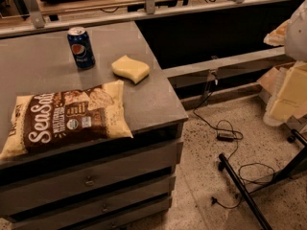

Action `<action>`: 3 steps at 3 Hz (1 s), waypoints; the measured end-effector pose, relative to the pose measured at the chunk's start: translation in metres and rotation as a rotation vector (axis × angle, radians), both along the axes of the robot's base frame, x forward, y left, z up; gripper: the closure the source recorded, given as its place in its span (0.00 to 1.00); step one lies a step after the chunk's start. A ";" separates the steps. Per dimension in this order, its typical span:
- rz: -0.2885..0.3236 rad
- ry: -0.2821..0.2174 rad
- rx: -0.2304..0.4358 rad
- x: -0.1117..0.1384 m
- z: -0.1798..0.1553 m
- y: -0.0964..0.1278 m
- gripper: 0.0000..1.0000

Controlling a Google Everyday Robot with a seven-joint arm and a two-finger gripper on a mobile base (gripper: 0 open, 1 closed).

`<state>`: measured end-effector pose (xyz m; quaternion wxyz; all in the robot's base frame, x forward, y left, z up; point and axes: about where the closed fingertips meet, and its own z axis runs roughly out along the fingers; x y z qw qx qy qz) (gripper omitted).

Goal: Move pepsi can near brown chip bag

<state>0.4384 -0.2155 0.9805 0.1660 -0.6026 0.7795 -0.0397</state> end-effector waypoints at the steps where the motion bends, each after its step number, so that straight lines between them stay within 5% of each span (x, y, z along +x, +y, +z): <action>1: 0.000 0.000 0.000 0.000 0.000 0.000 0.00; 3: 0.103 -0.084 0.089 0.053 0.012 0.061 0.00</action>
Offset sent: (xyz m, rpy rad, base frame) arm 0.0549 0.0550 0.0067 0.1095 -0.0750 0.0873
